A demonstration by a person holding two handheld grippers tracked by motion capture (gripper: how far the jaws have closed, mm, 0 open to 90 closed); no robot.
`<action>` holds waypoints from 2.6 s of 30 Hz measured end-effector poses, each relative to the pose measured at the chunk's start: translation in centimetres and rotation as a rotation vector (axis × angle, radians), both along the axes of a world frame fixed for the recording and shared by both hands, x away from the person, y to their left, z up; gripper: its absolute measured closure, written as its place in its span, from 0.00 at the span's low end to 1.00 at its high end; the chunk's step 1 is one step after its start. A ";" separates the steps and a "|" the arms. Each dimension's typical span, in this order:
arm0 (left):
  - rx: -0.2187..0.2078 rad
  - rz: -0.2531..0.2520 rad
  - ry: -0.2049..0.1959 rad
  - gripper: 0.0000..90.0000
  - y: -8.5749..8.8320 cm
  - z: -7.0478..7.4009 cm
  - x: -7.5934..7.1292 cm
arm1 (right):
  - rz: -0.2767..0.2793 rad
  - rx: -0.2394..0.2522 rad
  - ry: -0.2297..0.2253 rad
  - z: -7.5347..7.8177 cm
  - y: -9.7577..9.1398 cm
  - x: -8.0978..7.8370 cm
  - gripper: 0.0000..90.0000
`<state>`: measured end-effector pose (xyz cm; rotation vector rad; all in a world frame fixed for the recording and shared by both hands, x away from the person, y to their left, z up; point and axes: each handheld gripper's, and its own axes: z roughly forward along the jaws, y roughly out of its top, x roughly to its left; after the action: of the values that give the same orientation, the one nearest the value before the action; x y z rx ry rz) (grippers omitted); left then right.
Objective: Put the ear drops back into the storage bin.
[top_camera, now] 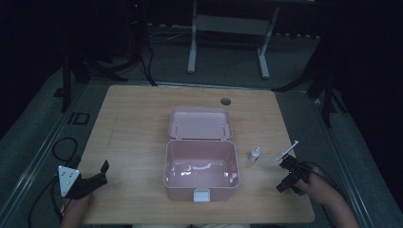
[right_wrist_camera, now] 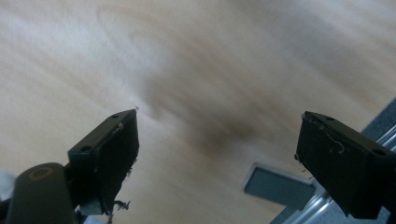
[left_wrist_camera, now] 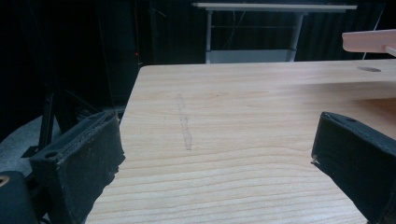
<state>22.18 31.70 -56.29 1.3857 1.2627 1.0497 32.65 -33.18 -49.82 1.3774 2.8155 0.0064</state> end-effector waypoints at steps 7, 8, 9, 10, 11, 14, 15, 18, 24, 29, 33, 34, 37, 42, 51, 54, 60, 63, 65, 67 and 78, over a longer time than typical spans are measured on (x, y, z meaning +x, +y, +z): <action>-0.004 0.001 0.000 0.02 0.0 0.0 0.0 | -0.003 0.006 0.028 0.0 0.3 0.1 0.14; -0.004 0.002 0.000 0.02 0.0 0.0 0.0 | -0.002 0.011 0.026 0.0 0.3 0.2 0.14; -0.003 0.002 0.001 0.02 0.0 0.0 0.0 | -0.003 0.014 0.022 0.0 0.4 0.3 0.14; -0.001 0.001 0.001 0.02 0.0 0.0 0.0 | 0.000 0.016 0.016 0.0 0.4 0.3 0.14; 0.000 0.001 0.002 0.02 0.0 0.0 0.0 | -0.003 0.021 0.017 0.0 0.4 0.4 0.14; 0.000 0.000 0.001 0.02 0.0 0.0 0.0 | -0.003 0.024 0.018 0.0 0.6 0.7 0.13; 0.000 -0.002 0.002 0.02 0.0 0.0 0.0 | -0.005 0.030 0.026 -0.1 0.6 0.8 0.12; -0.002 -0.002 0.001 0.02 0.0 0.0 0.0 | 0.000 0.027 0.028 0.0 0.8 1.1 0.12; -0.002 -0.002 0.001 0.02 0.0 0.0 0.0 | 0.010 0.016 0.023 0.0 1.2 1.8 0.12; -0.002 -0.002 0.001 0.02 0.0 0.0 0.0 | -0.024 0.020 -0.003 0.4 1.7 2.8 0.12; -0.001 -0.002 0.001 0.02 0.0 0.0 0.0 | -0.014 0.009 -0.020 0.8 2.2 3.7 0.12; -0.001 -0.002 0.001 0.02 0.0 0.0 0.0 | -0.011 0.009 -0.022 0.8 2.3 3.9 0.12; -0.004 -0.002 0.001 0.02 0.1 0.0 0.0 | -0.011 0.014 -0.021 1.1 2.7 4.6 0.15; 0.003 -0.004 0.001 0.02 0.0 0.0 0.0 | -0.015 0.027 -0.013 1.4 3.6 5.8 0.16; 0.001 -0.006 -0.001 0.02 0.0 0.0 0.0 | -0.003 0.027 0.005 1.0 5.7 7.0 0.16; 0.001 -0.006 0.000 0.02 0.0 0.0 0.0 | -0.002 0.037 0.001 1.0 6.3 7.5 0.17; 0.002 -0.006 -0.002 0.02 0.0 0.0 0.0 | 0.004 0.040 0.019 0.7 7.1 8.3 0.19; 0.001 -0.007 -0.001 0.02 0.0 0.0 0.0 | -0.004 0.061 0.022 0.7 7.4 8.8 0.19; 0.002 -0.007 -0.001 0.02 0.0 0.0 0.0 | -0.006 0.058 0.013 0.8 7.5 9.2 0.19; 0.001 -0.008 -0.002 0.02 0.0 0.0 0.0 | -0.003 0.047 0.011 0.7 7.9 9.5 0.19; 0.002 -0.012 -0.001 0.02 0.0 0.0 0.0 | 0.022 0.008 0.050 -0.2 9.2 10.5 0.34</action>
<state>22.19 31.73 -56.29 1.3925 1.2516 1.0439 43.20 -23.97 -49.98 1.3677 2.8745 -0.0172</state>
